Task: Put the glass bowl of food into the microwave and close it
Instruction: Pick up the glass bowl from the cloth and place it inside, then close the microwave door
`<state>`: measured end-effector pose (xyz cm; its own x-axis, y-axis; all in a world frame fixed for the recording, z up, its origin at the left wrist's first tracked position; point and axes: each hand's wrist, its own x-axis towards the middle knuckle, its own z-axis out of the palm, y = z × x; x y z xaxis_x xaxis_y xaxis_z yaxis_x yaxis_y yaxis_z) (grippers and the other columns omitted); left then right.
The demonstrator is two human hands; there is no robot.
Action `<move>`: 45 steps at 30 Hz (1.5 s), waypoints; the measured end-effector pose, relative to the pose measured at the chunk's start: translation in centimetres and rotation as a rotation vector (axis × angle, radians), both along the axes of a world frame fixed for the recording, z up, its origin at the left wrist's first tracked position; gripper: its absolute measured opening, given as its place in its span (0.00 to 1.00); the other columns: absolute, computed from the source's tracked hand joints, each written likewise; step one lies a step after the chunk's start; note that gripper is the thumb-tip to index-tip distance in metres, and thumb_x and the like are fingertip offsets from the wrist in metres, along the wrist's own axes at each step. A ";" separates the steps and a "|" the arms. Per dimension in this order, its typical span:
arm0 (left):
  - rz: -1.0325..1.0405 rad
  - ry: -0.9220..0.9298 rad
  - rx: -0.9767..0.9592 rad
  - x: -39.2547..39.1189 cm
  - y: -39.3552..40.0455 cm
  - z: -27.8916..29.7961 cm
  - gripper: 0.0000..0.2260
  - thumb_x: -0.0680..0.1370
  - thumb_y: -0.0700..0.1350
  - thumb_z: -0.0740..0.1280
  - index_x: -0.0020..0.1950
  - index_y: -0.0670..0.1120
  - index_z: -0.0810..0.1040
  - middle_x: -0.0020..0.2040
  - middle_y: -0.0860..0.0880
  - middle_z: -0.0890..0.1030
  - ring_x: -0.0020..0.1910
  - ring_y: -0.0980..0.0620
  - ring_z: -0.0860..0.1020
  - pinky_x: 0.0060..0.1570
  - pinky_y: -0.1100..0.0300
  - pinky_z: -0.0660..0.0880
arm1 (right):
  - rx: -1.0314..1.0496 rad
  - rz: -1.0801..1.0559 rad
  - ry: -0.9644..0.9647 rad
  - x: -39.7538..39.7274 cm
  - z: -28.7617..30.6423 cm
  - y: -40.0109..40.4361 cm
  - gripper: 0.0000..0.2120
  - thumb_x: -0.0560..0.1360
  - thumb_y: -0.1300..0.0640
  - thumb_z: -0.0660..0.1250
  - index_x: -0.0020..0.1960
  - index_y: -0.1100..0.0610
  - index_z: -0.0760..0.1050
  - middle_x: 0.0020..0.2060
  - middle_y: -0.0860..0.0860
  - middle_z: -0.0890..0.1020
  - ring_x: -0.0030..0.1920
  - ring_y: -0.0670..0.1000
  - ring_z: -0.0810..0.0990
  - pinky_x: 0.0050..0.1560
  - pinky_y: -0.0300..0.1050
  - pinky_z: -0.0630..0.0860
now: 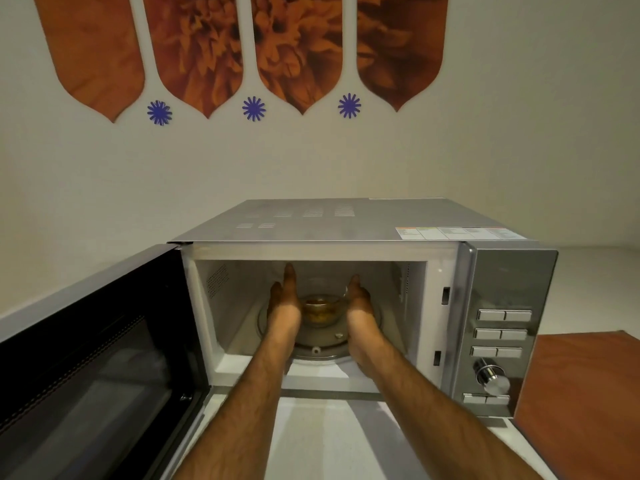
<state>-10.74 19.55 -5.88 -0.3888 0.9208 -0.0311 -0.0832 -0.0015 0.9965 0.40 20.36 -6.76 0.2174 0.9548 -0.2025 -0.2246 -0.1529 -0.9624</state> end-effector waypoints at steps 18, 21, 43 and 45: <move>-0.163 0.273 0.170 -3.6 -17.9 0.1 0.33 0.74 0.72 0.58 0.71 0.52 0.71 0.61 0.54 0.76 0.58 0.54 0.73 0.56 0.55 0.68 | 0.275 0.022 -0.057 -1.3 -0.3 -19.0 0.33 0.79 0.32 0.50 0.80 0.45 0.57 0.79 0.50 0.65 0.78 0.54 0.63 0.73 0.53 0.60; -0.176 0.250 0.176 -4.3 -20.4 0.3 0.34 0.73 0.73 0.58 0.70 0.54 0.72 0.60 0.55 0.76 0.57 0.54 0.73 0.55 0.54 0.68 | 0.284 0.026 -0.064 -1.8 0.2 -21.5 0.32 0.79 0.33 0.51 0.79 0.45 0.58 0.79 0.50 0.65 0.78 0.53 0.62 0.71 0.51 0.60; -0.298 0.779 0.739 -14.5 -42.8 18.5 0.33 0.68 0.75 0.63 0.65 0.58 0.78 0.61 0.59 0.82 0.61 0.64 0.78 0.58 0.63 0.74 | 0.877 0.398 -0.455 -10.3 6.8 -38.2 0.28 0.78 0.36 0.56 0.75 0.45 0.69 0.72 0.40 0.74 0.71 0.34 0.69 0.69 0.30 0.67; -0.261 0.848 0.726 -16.7 -43.8 20.2 0.31 0.67 0.76 0.63 0.63 0.61 0.78 0.60 0.61 0.82 0.60 0.66 0.78 0.57 0.64 0.73 | 0.950 0.464 -0.554 -11.8 7.4 -39.1 0.28 0.79 0.37 0.56 0.76 0.45 0.66 0.75 0.41 0.70 0.74 0.34 0.65 0.71 0.30 0.63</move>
